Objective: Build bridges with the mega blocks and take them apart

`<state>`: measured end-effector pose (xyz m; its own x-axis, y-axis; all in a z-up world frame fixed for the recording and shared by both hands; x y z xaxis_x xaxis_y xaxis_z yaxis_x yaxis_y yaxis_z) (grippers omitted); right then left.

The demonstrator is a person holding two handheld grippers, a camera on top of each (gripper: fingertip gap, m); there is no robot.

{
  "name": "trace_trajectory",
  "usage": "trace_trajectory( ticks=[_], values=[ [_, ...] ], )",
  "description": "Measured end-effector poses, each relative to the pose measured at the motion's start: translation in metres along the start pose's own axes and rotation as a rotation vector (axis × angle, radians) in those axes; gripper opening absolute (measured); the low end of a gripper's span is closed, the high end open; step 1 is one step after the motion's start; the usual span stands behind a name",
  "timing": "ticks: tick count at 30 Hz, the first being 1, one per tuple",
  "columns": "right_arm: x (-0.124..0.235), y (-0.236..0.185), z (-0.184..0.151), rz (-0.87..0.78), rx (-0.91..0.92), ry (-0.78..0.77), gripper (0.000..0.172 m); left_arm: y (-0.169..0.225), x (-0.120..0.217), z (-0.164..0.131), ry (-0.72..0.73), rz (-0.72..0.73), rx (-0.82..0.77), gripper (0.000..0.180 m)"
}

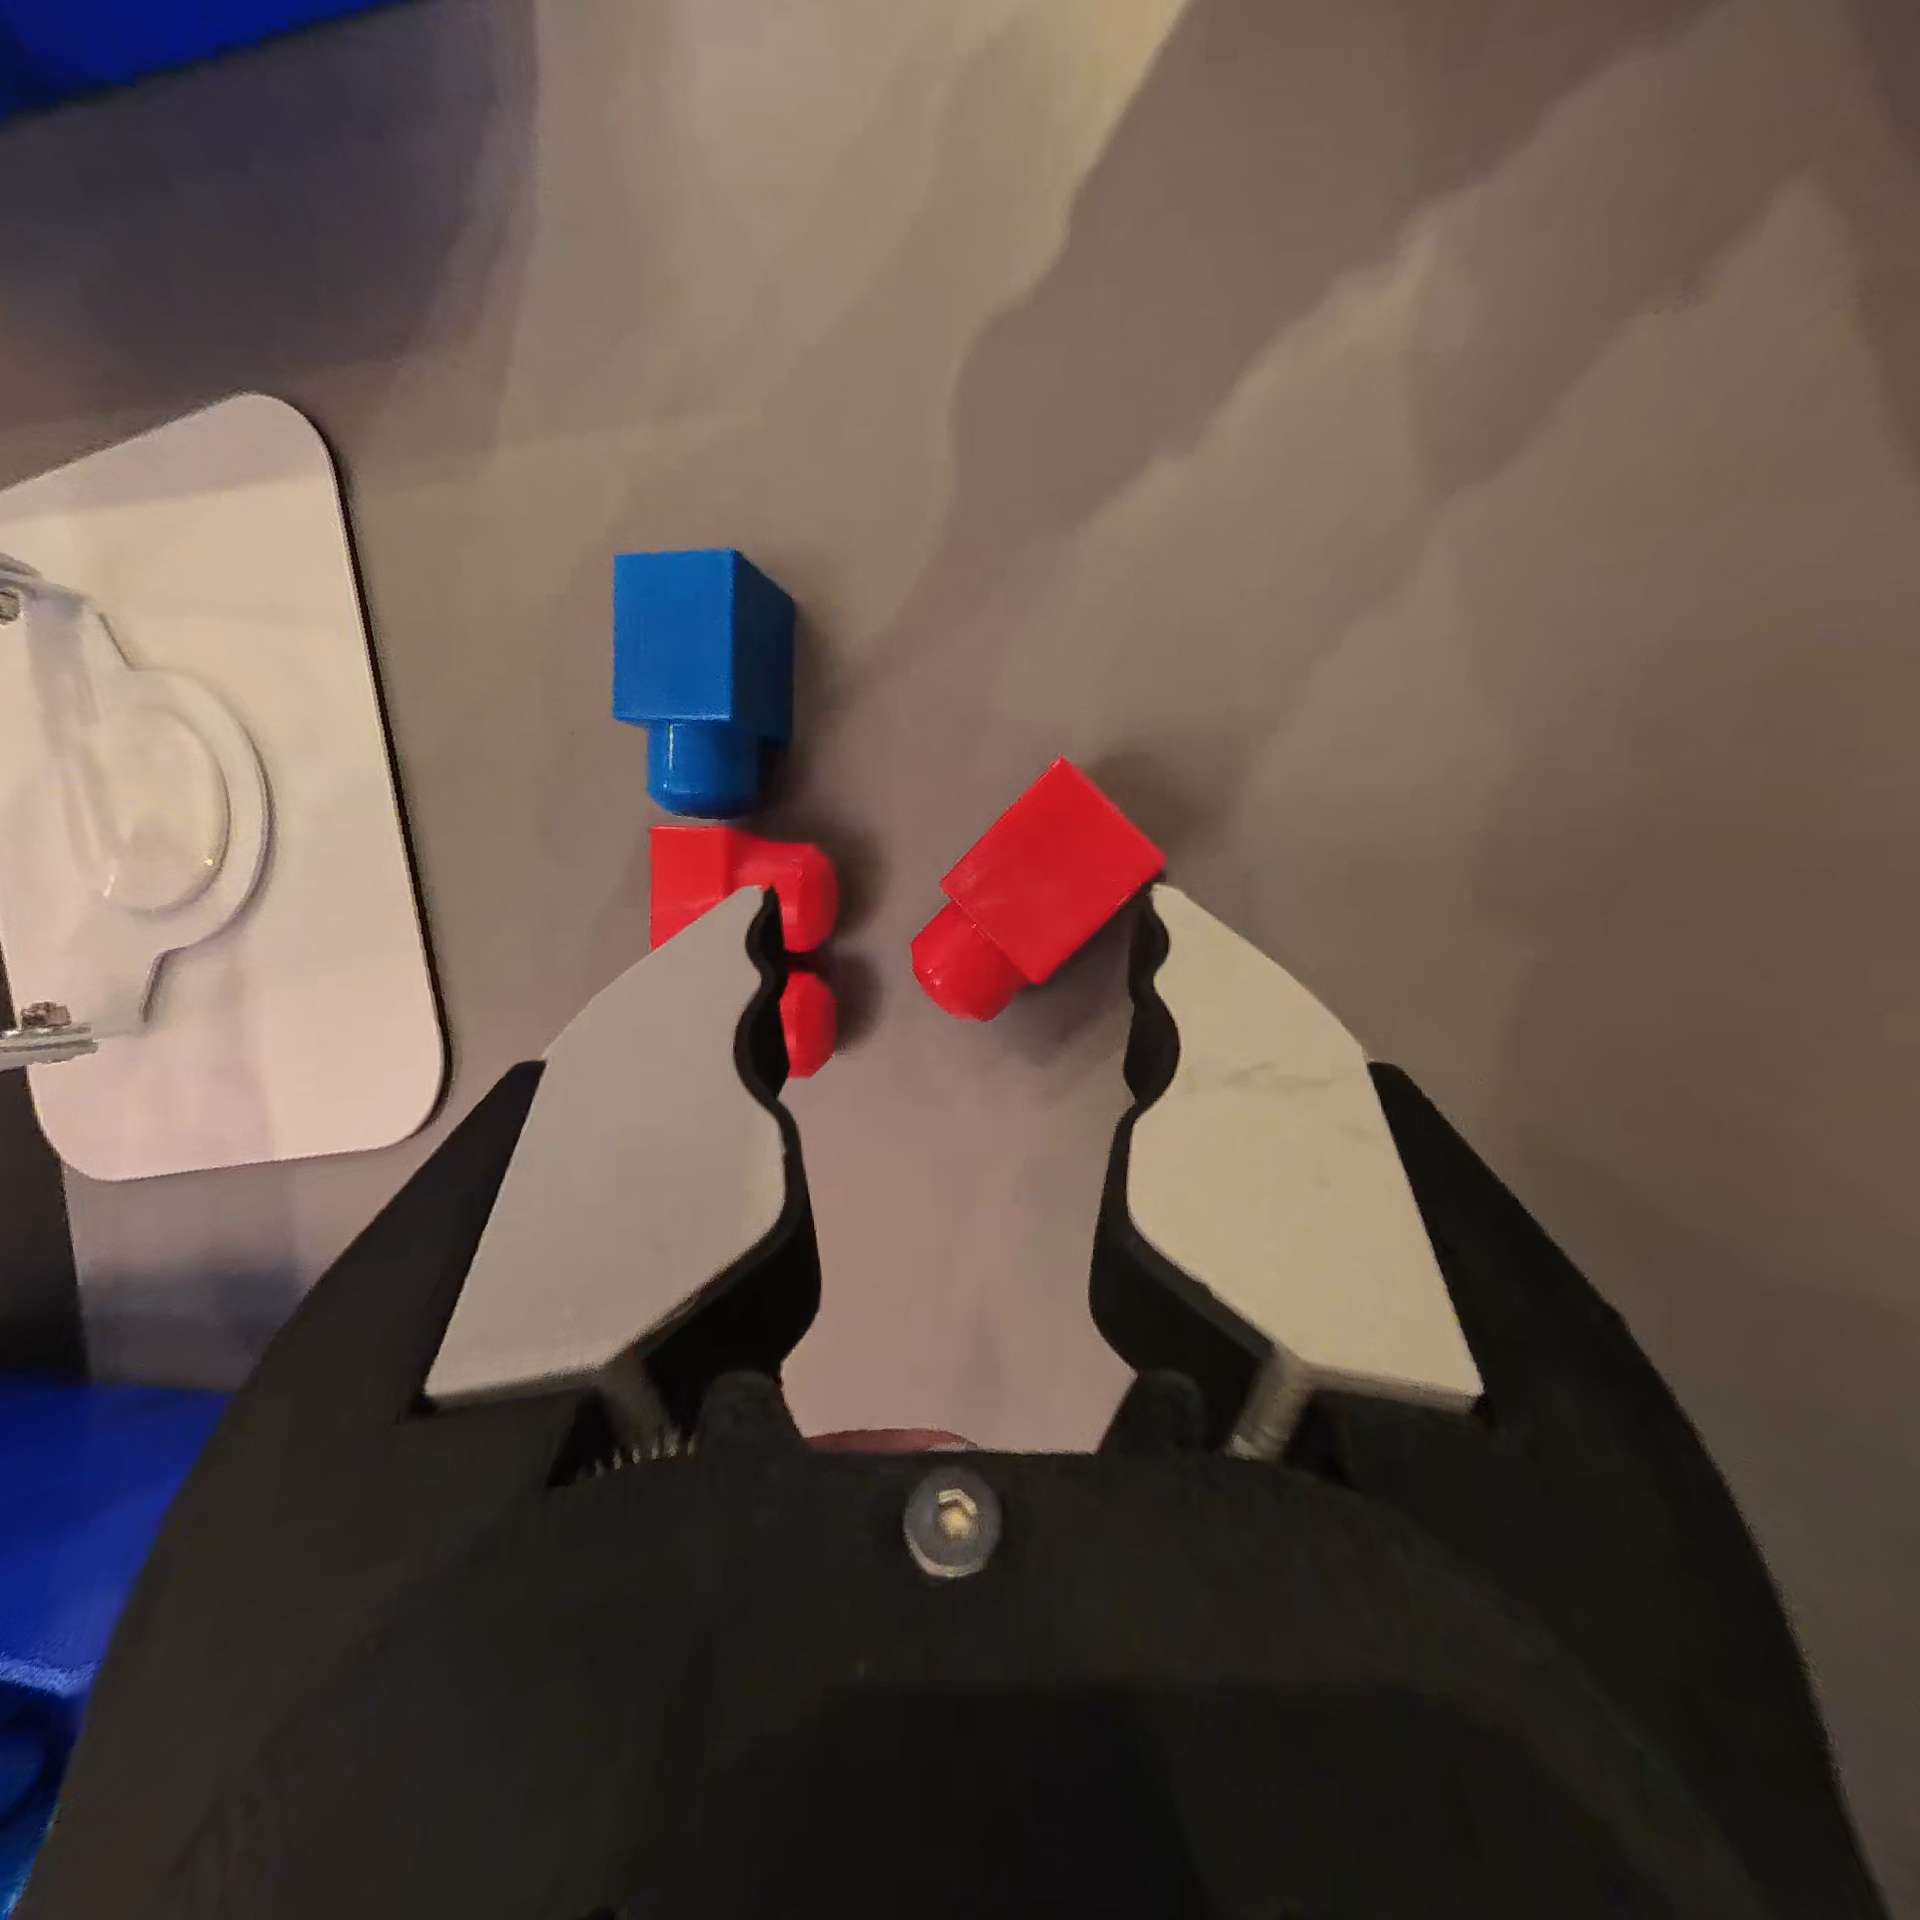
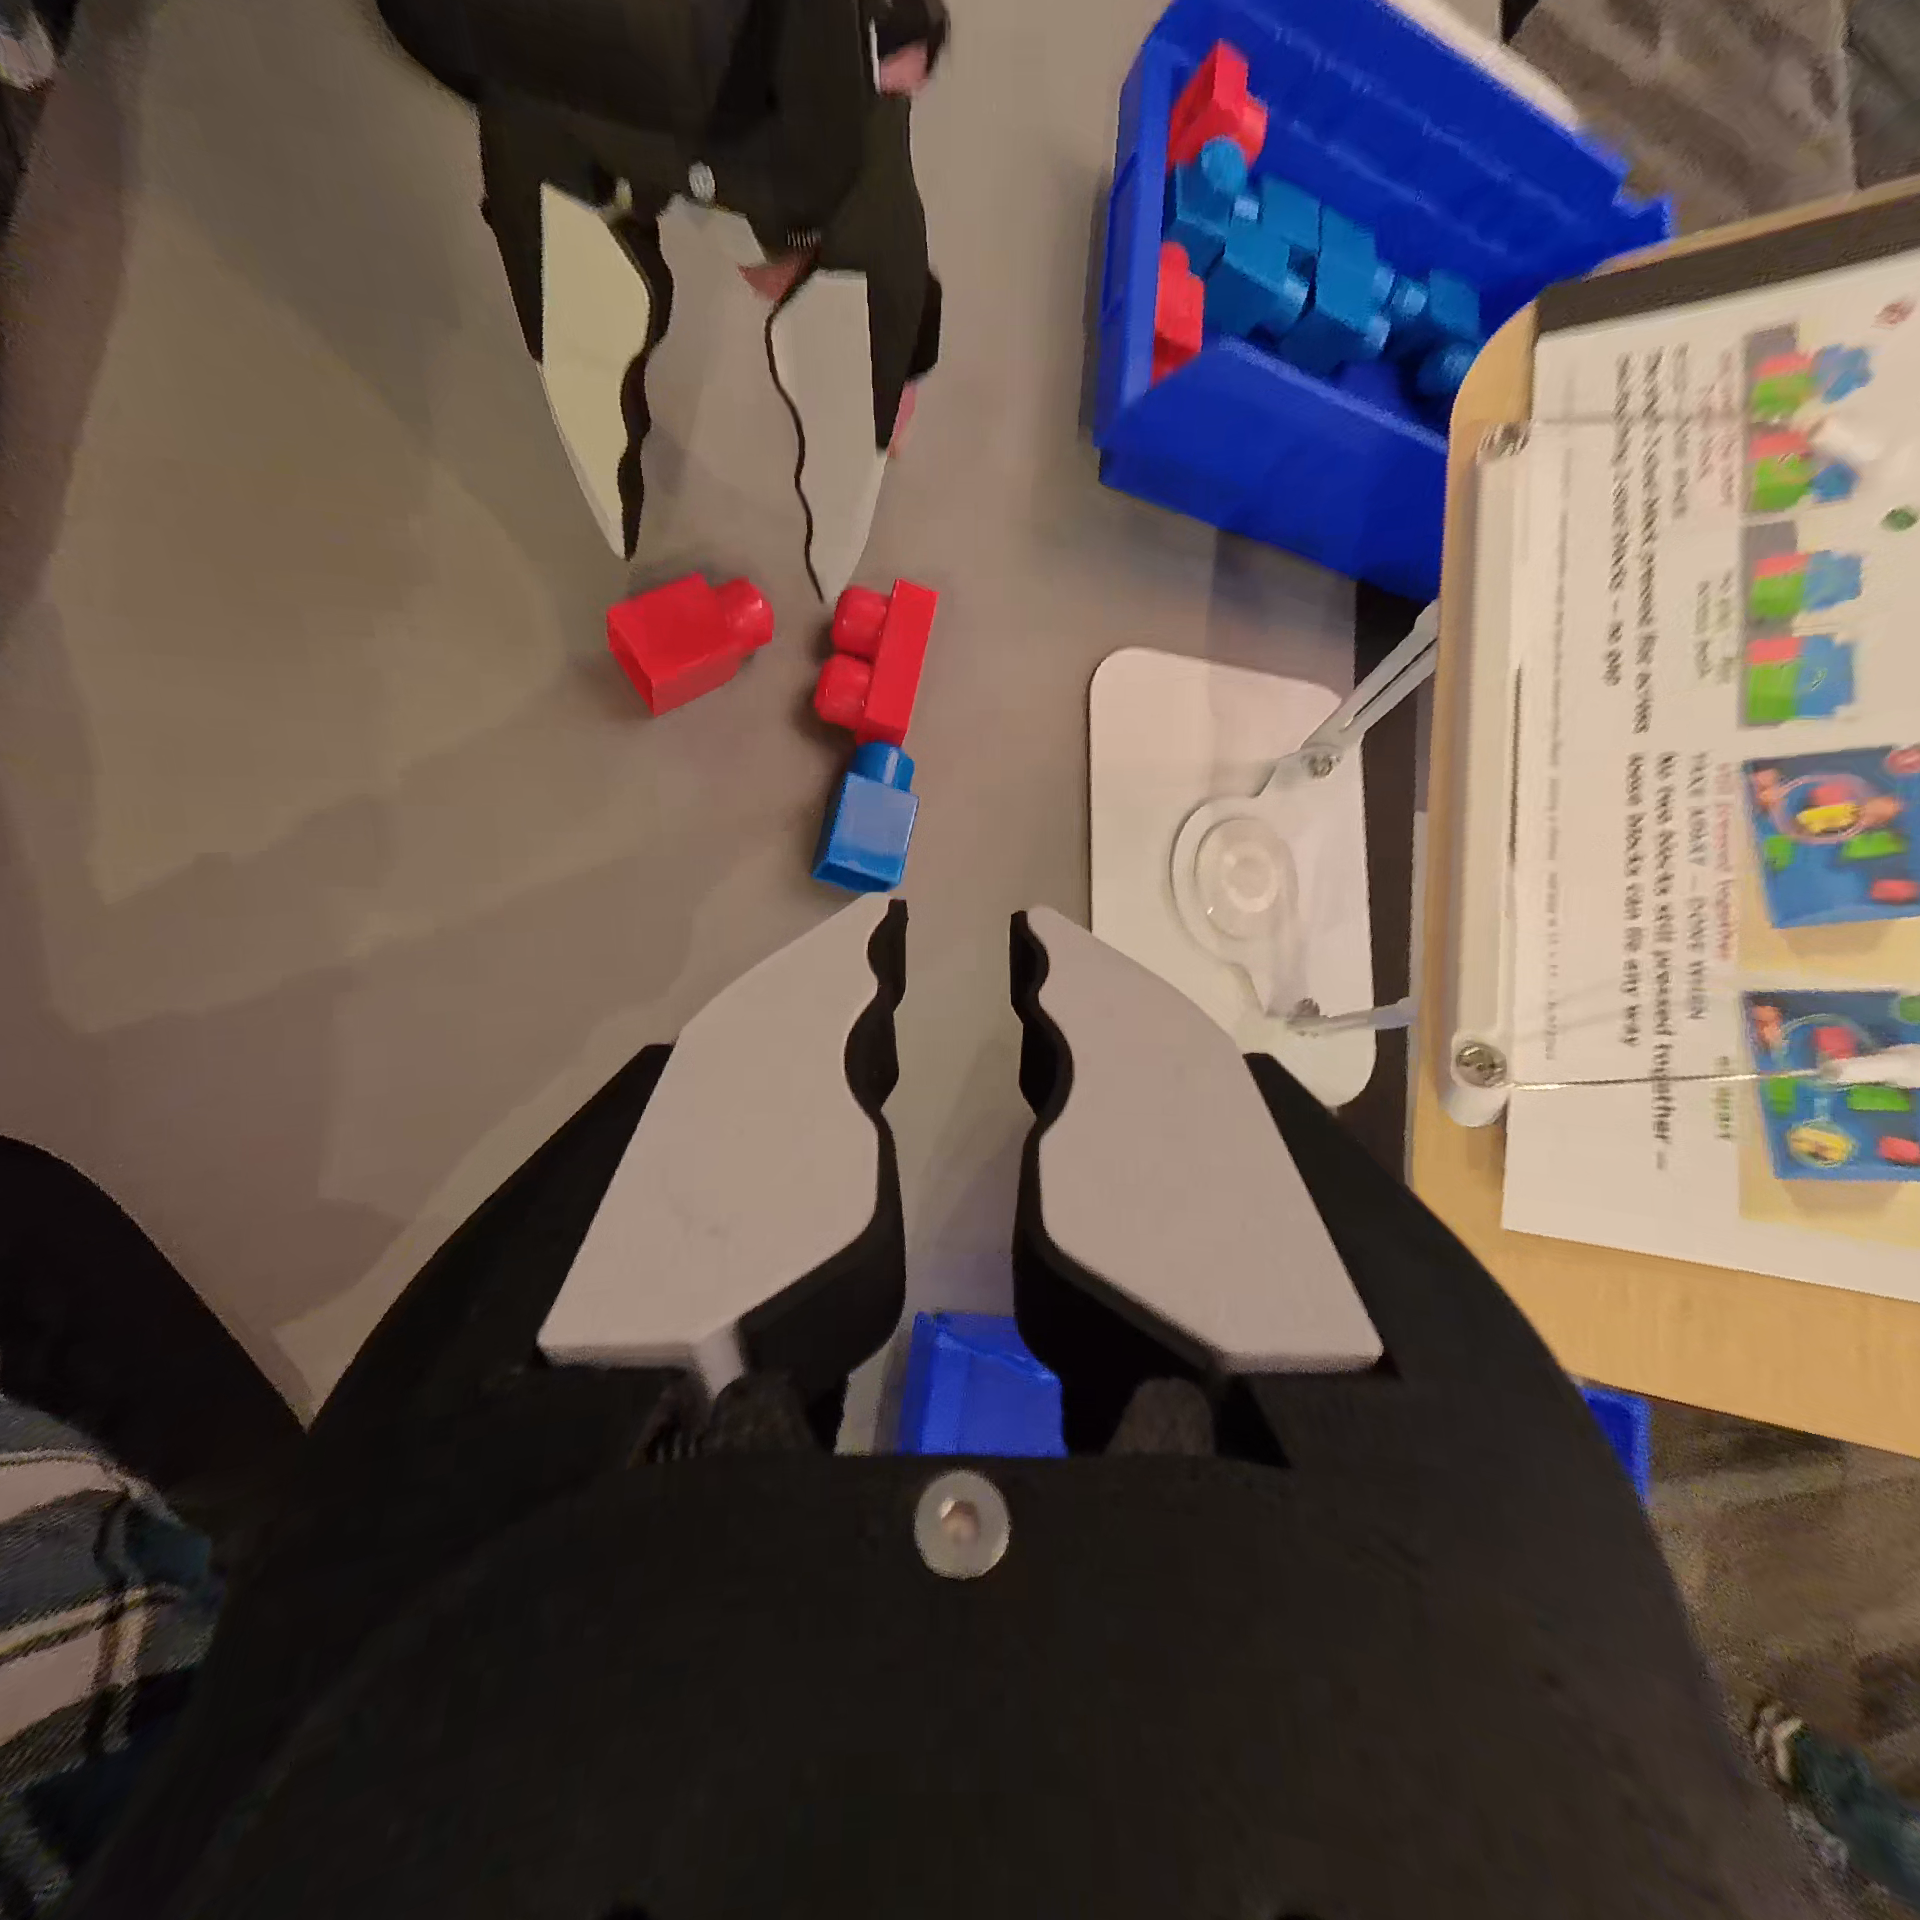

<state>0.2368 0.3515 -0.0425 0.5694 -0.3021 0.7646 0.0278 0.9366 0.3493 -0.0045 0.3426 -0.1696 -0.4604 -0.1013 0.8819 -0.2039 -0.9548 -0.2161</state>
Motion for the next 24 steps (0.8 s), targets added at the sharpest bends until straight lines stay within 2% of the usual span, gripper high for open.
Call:
trace_trajectory(
  ticks=[4, 6, 9, 10, 11, 13, 16, 20, 24],
  values=[
    [-0.028, 0.008, -0.011, 0.098, -0.062, -0.070, 0.023, -0.006, 0.002, -0.007, 0.005, -0.022, 0.045, 0.062],
    [-0.038, 0.011, -0.014, 0.129, -0.072, -0.095, 0.023, -0.006, 0.001, -0.010, 0.023, -0.057, 0.052, 0.073],
    [-0.040, 0.011, -0.015, 0.139, -0.073, -0.096, 0.023, -0.002, -0.003, -0.007, 0.038, -0.030, -0.064, 0.093],
    [-0.039, 0.011, -0.014, 0.135, -0.071, -0.091, 0.023, -0.002, -0.006, -0.004, 0.029, -0.034, -0.091, 0.094],
    [-0.038, 0.010, -0.014, 0.132, -0.069, -0.085, 0.023, -0.002, -0.009, -0.003, 0.035, -0.036, -0.131, 0.089],
    [-0.034, 0.010, -0.013, 0.123, -0.065, -0.079, 0.022, 0.000, -0.016, -0.003, 0.039, -0.087, -0.204, 0.062],
    [-0.032, 0.009, -0.014, 0.122, -0.065, -0.075, 0.022, 0.002, -0.025, -0.005, -0.006, -0.123, -0.235, 0.047],
    [-0.033, 0.010, -0.013, 0.128, -0.064, -0.075, 0.022, 0.002, -0.031, -0.005, -0.031, -0.144, -0.241, 0.036],
    [-0.035, 0.008, -0.011, 0.135, -0.054, -0.079, 0.022, 0.001, -0.031, -0.004, -0.049, -0.149, -0.250, 0.035]
  ],
)
Point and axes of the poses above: each gripper's, where its closed fingertips meet, x back along the fingers, z out of its top, y = z × x across the jaws, the point moved 10 cm from there along x, back along the fingers, and after that the axes turned 4 degrees about -y, right-handed, at the moved point
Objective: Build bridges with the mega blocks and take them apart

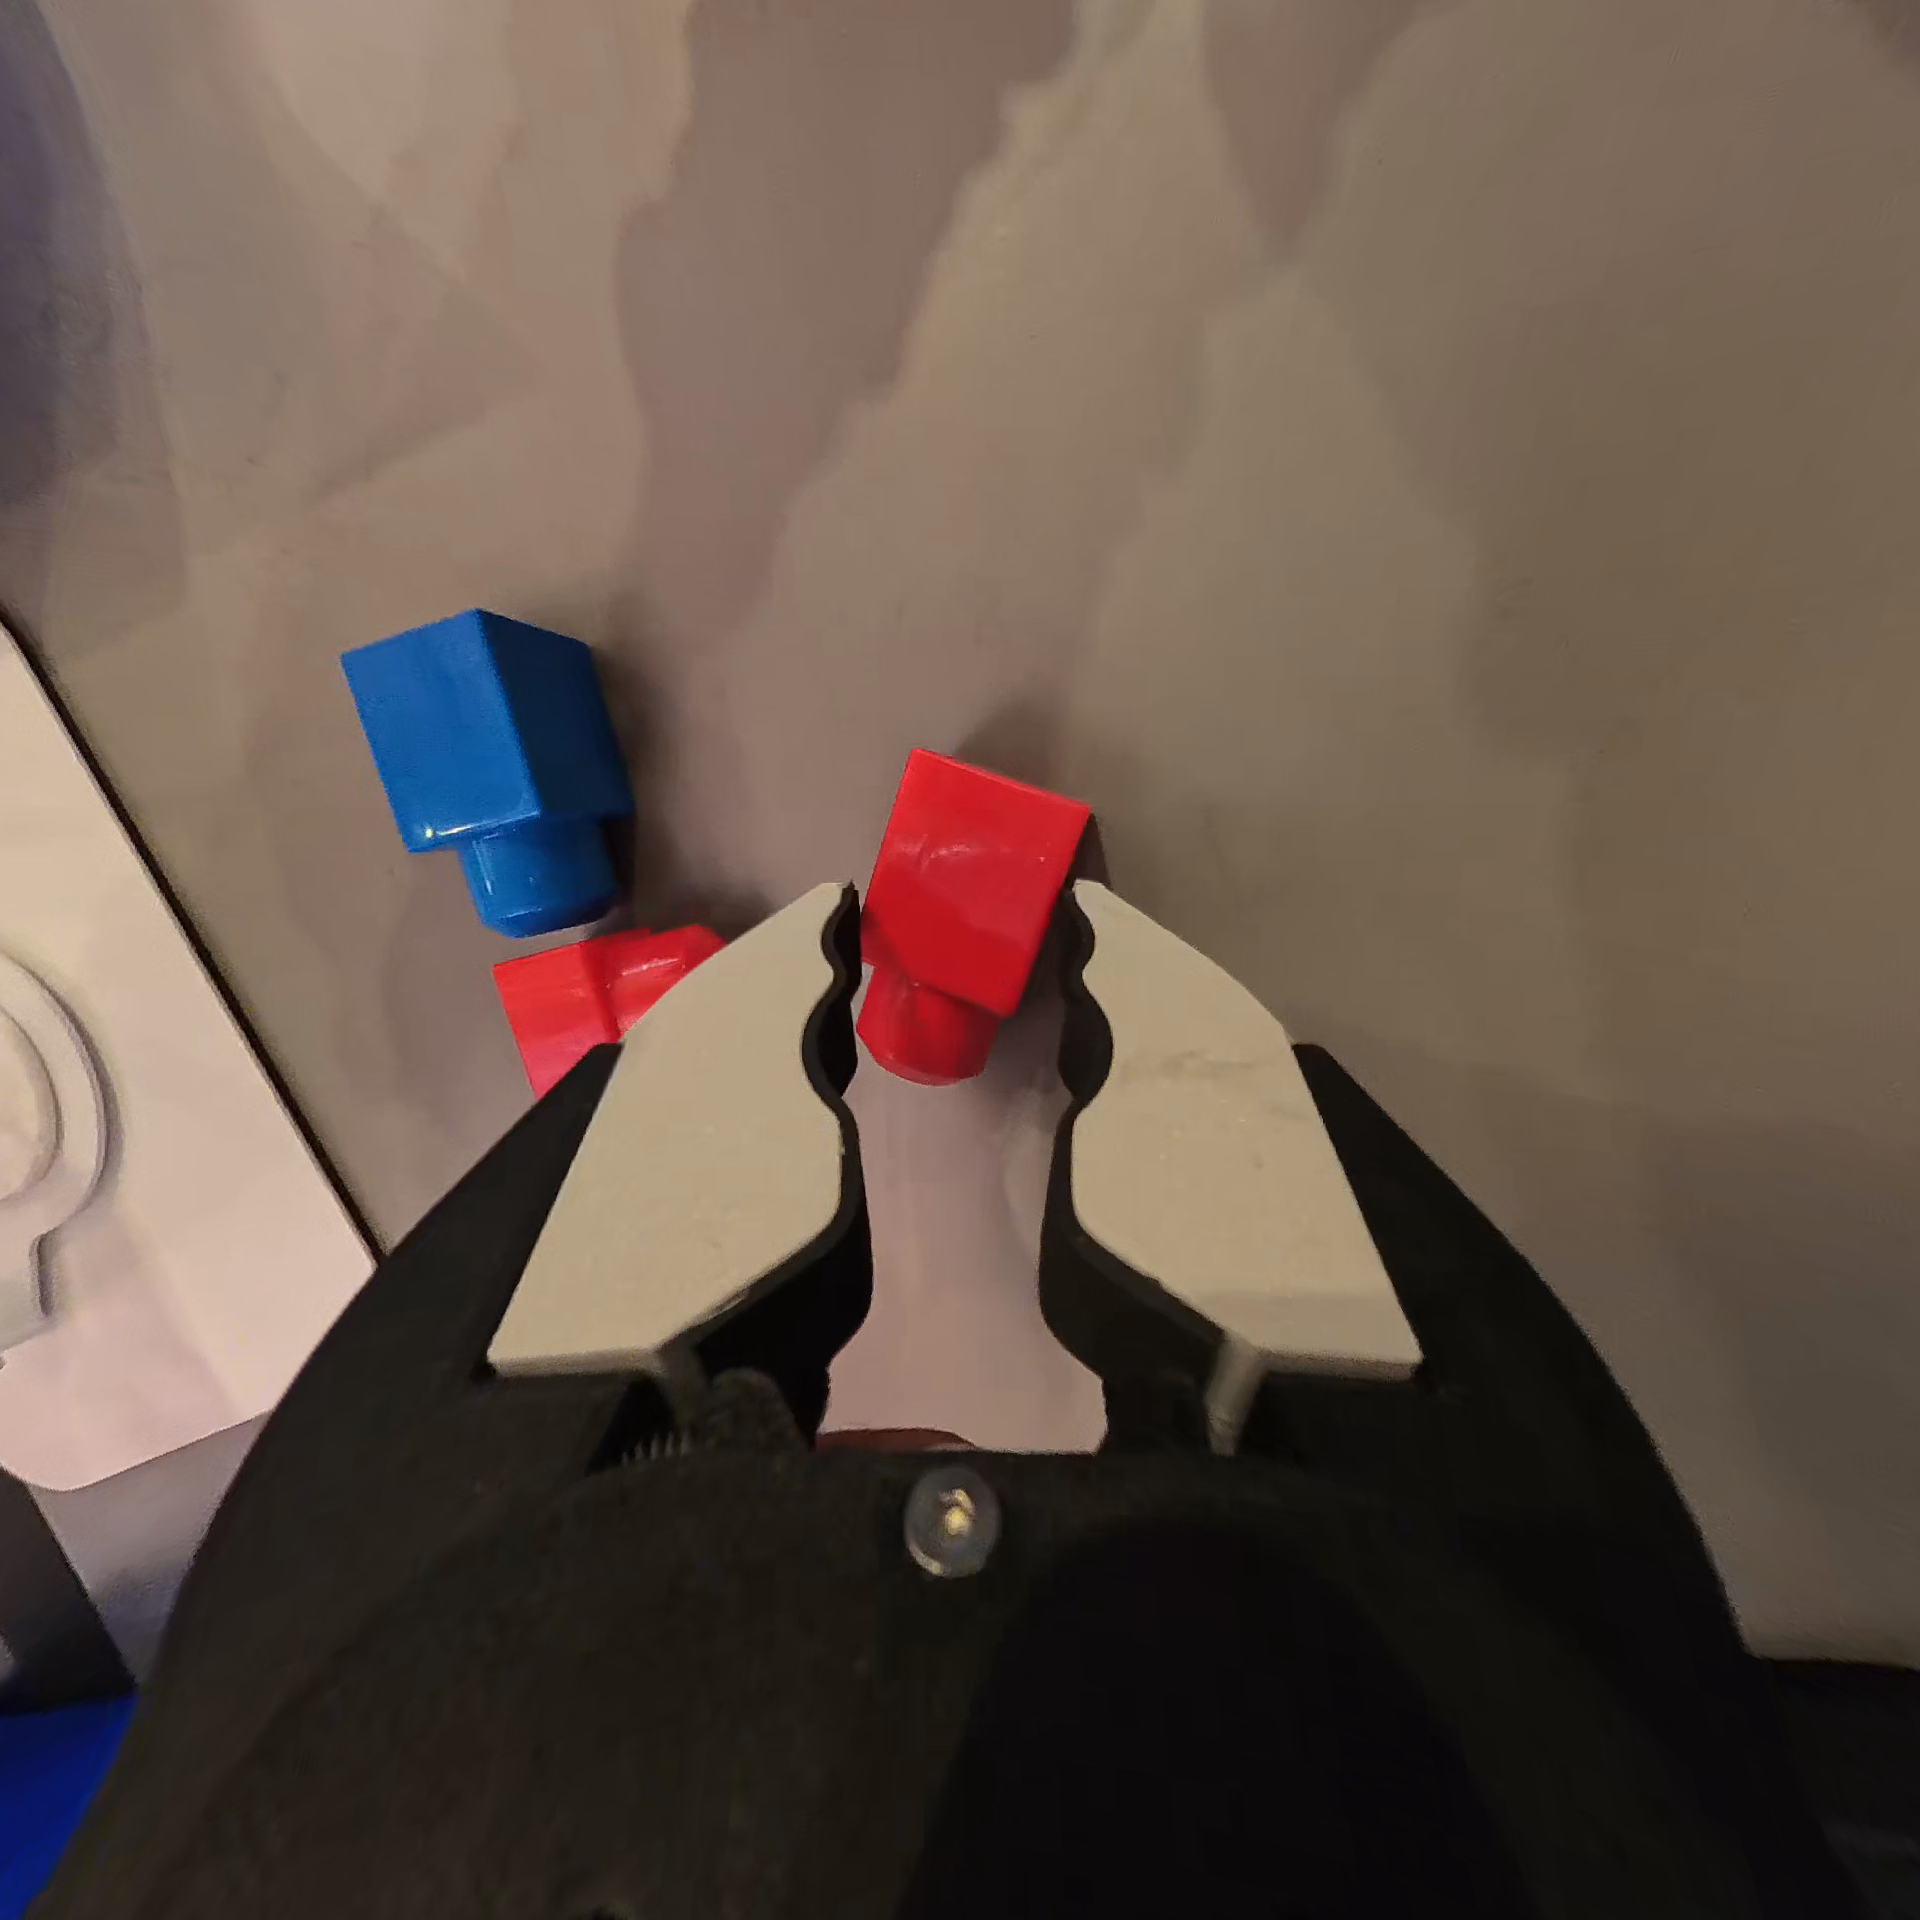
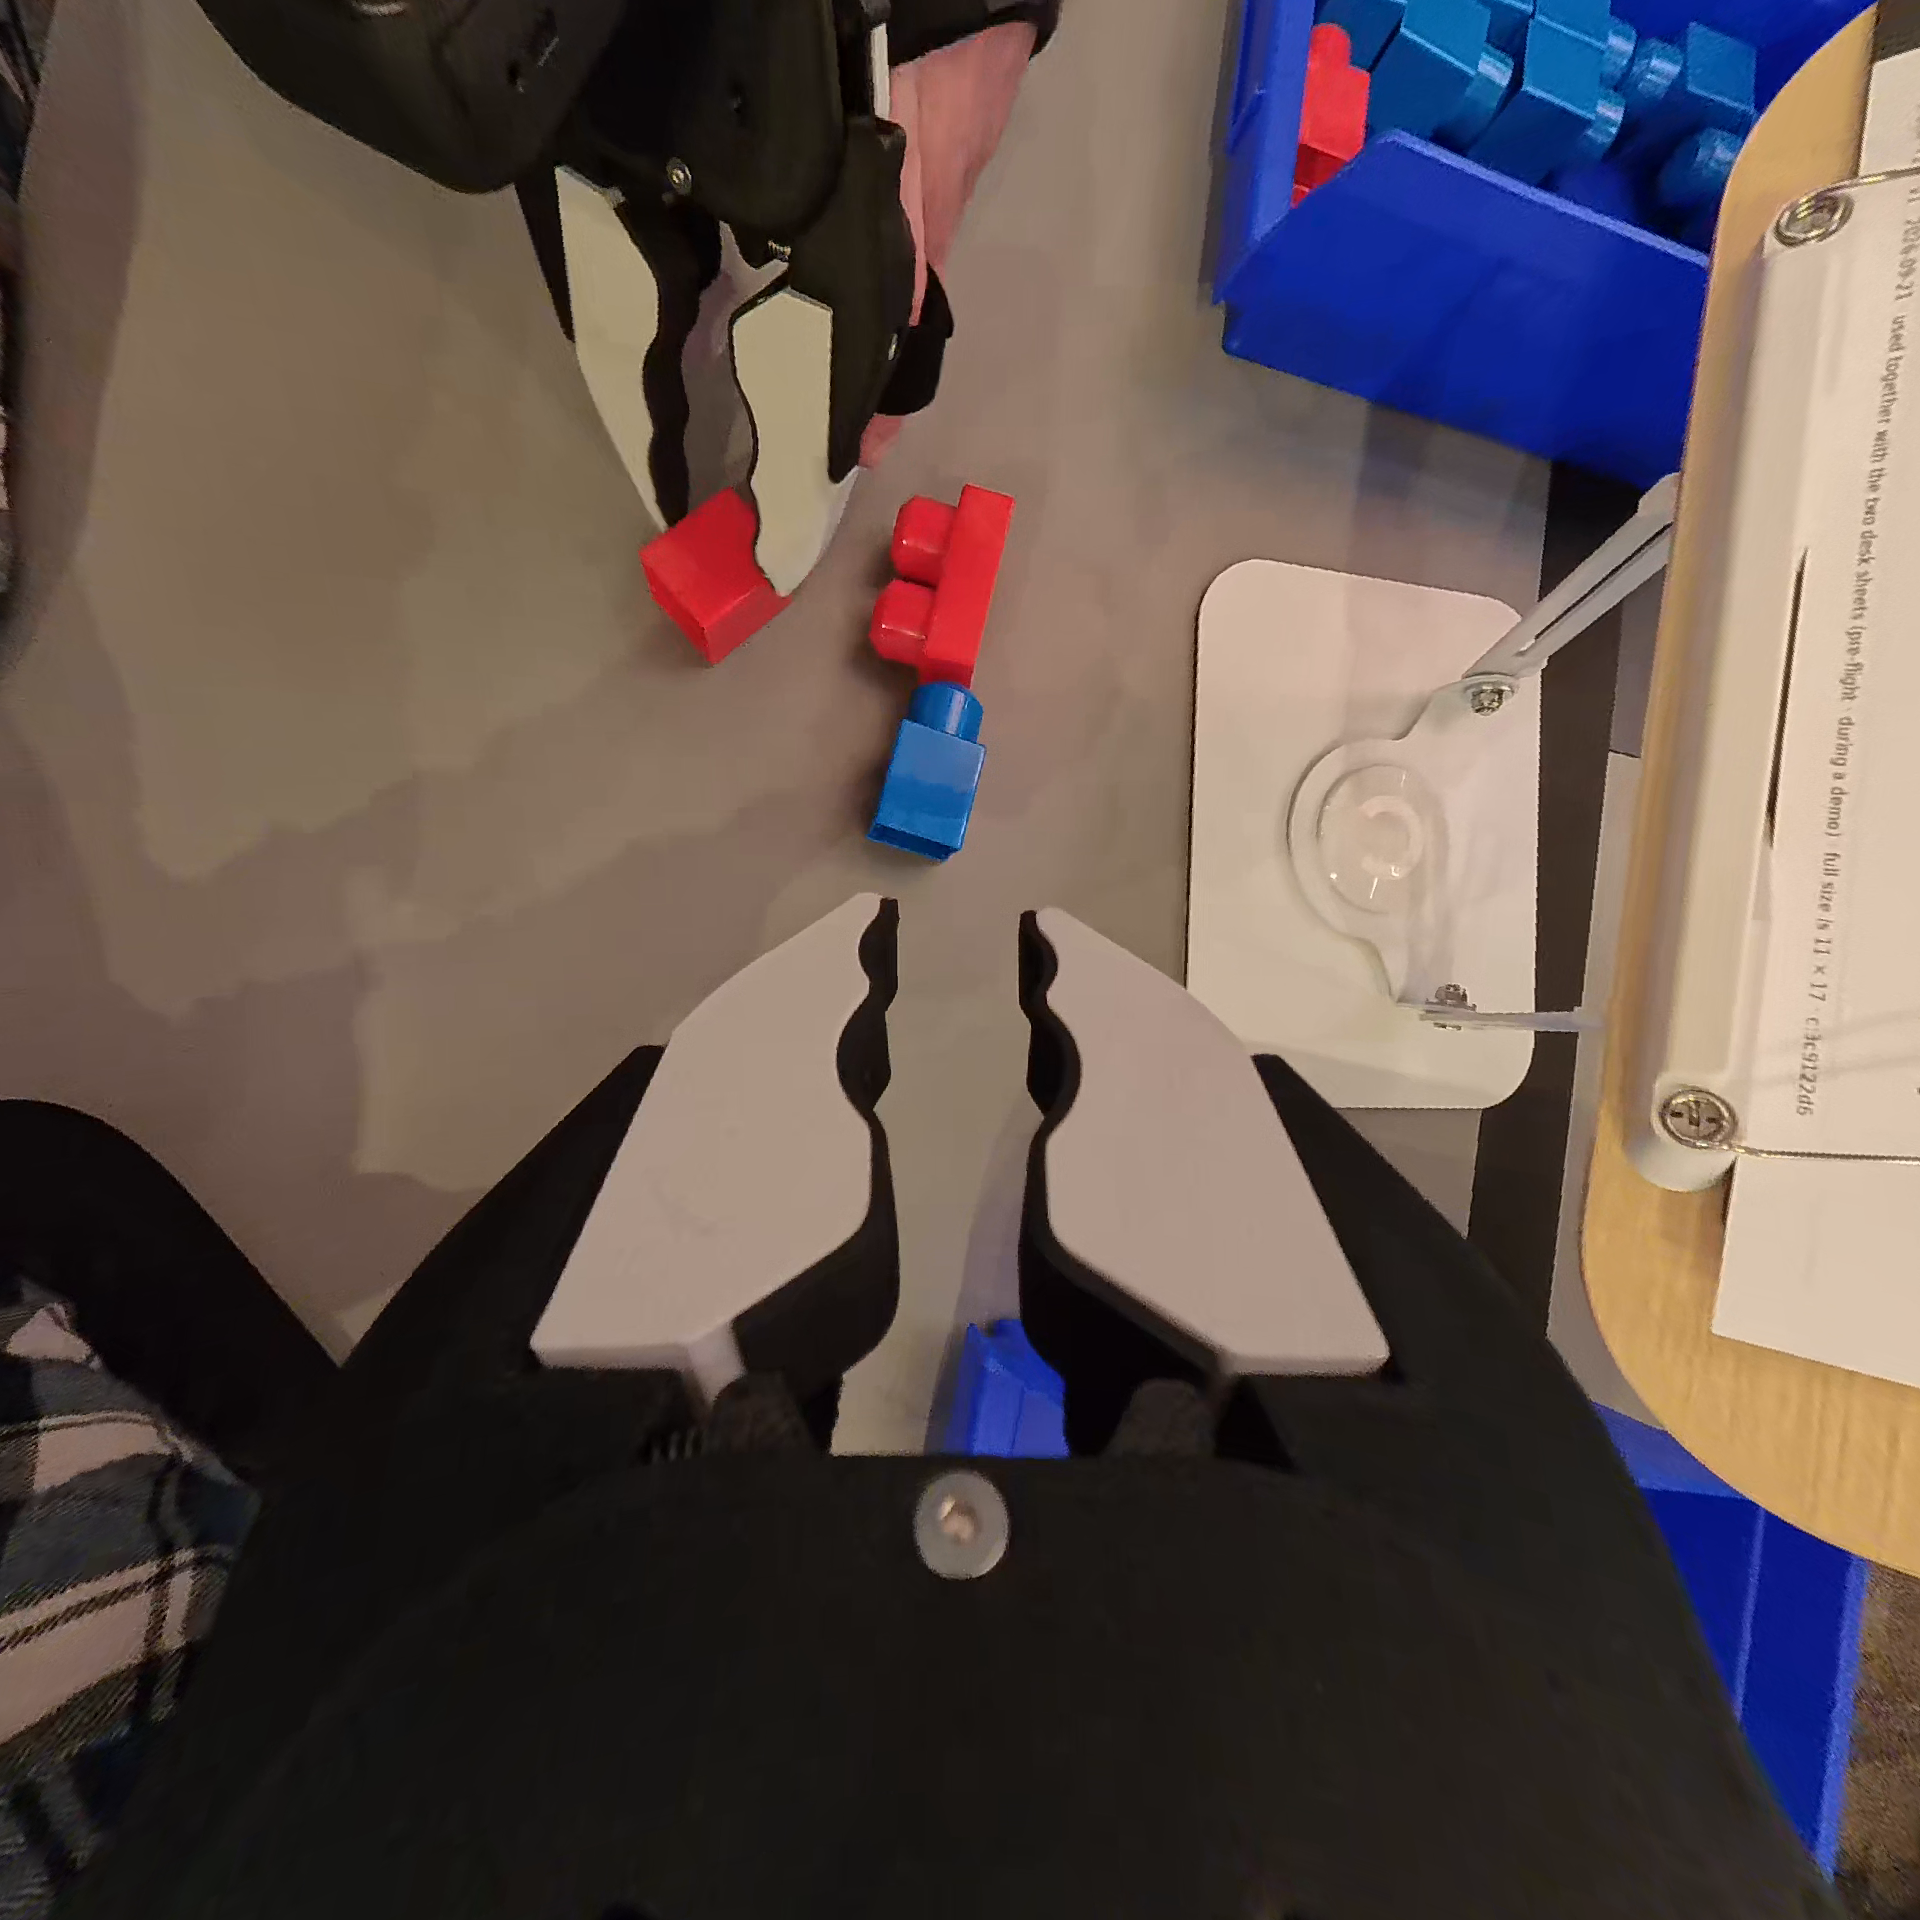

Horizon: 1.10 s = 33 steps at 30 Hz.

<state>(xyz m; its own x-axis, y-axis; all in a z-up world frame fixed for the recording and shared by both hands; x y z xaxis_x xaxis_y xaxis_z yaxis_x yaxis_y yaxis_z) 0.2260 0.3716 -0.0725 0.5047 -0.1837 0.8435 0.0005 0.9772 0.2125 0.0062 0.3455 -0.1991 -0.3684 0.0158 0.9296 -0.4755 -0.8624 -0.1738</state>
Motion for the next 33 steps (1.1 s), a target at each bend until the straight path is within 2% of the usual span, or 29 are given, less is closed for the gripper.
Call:
trace_trajectory(
  ticks=[4, 6, 8, 11, 15, 17, 20, 23, 25, 27, 30, 33],
  values=[
    [0.001, -0.001, 0.000, -0.001, 0.000, 0.002, 0.022, -0.001, 0.005, -0.003, -0.122, 0.033, -0.004, 0.034],
    [0.002, 0.000, -0.001, -0.002, -0.001, 0.003, 0.022, -0.001, 0.009, -0.003, -0.240, 0.040, -0.023, 0.034],
    [0.002, -0.001, -0.001, -0.002, -0.001, 0.002, 0.022, -0.004, 0.013, 0.001, -0.373, 0.113, -0.073, 0.034],
    [0.002, -0.001, 0.000, 0.001, -0.001, -0.002, 0.022, -0.005, 0.013, 0.013, -0.643, 0.183, -0.207, 0.034],
    [0.002, -0.002, 0.001, 0.004, 0.002, -0.004, 0.022, 0.000, -0.008, 0.034, -0.875, 0.199, -0.343, 0.034],
    [0.002, -0.002, 0.000, 0.005, 0.002, -0.003, 0.022, 0.005, -0.019, 0.041, -0.921, 0.228, -0.433, 0.033],
    [0.004, -0.003, 0.000, 0.007, 0.003, 0.002, 0.022, 0.017, -0.030, 0.058, -0.877, 0.211, -0.468, 0.034],
    [0.006, -0.003, -0.001, 0.008, 0.002, 0.006, 0.022, 0.019, -0.025, 0.065, -0.791, 0.208, -0.453, 0.058],
    [0.010, -0.004, -0.002, 0.002, -0.001, 0.012, 0.022, 0.011, -0.009, 0.064, -0.679, 0.202, -0.327, 0.071],
    [0.013, -0.004, -0.004, -0.006, -0.002, 0.024, 0.022, 0.000, 0.015, 0.060, -0.504, 0.173, -0.170, 0.067],
    [0.017, -0.005, -0.004, -0.011, -0.003, 0.038, 0.021, -0.031, 0.042, 0.055, -0.210, 0.214, 0.055, 0.053],
    [0.016, -0.006, -0.004, -0.012, -0.002, 0.026, 0.021, -0.059, 0.034, 0.048, -0.134, 0.194, 0.152, 0.054]
  ],
)
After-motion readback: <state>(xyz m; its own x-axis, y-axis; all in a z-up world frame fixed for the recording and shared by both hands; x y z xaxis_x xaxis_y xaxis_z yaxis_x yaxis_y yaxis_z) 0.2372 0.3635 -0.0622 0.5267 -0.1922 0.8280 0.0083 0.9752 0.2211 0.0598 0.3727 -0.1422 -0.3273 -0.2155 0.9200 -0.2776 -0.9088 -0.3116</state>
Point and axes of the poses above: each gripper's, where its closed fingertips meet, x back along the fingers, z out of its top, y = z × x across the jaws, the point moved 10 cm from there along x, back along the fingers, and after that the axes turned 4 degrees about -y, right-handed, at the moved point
